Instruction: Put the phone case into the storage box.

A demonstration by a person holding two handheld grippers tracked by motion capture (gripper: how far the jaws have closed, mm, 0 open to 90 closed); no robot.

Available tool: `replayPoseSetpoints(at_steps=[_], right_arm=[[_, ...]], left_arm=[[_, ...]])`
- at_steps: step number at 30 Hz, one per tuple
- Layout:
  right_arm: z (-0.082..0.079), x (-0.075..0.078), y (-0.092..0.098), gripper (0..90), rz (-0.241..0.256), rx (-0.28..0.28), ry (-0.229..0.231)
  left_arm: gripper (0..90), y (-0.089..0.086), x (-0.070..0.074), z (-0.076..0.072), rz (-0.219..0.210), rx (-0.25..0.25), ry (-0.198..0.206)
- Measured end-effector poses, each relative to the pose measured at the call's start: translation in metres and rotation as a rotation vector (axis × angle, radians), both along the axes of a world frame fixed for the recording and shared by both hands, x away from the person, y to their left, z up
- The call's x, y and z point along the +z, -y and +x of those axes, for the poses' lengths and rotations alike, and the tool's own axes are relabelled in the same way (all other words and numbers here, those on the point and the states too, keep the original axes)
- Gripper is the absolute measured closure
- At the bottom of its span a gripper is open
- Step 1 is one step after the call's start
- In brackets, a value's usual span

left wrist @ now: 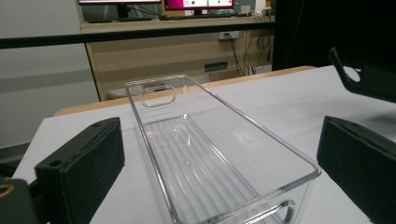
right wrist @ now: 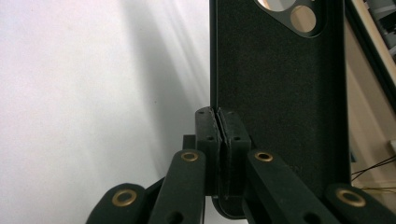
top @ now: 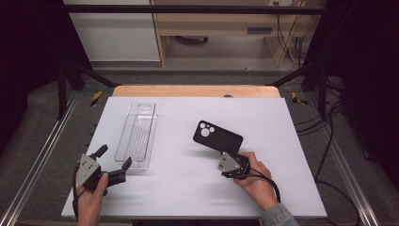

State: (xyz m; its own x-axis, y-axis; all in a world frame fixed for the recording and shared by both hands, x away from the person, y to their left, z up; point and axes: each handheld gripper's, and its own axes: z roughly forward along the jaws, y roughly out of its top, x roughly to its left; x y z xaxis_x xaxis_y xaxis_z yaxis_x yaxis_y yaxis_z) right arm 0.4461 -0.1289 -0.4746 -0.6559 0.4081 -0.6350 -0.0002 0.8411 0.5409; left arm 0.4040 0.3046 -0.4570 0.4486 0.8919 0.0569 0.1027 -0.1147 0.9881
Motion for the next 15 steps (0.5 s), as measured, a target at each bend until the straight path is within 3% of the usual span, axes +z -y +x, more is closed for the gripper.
replayPoseSetpoints(at_steps=[15], right_arm=[[-0.016, -0.006, -0.021, 88.1, -0.044, 0.019, 0.043]], left_arm=[[0.6, 0.006, 0.005, -0.004, -0.010, 0.020, 0.001]])
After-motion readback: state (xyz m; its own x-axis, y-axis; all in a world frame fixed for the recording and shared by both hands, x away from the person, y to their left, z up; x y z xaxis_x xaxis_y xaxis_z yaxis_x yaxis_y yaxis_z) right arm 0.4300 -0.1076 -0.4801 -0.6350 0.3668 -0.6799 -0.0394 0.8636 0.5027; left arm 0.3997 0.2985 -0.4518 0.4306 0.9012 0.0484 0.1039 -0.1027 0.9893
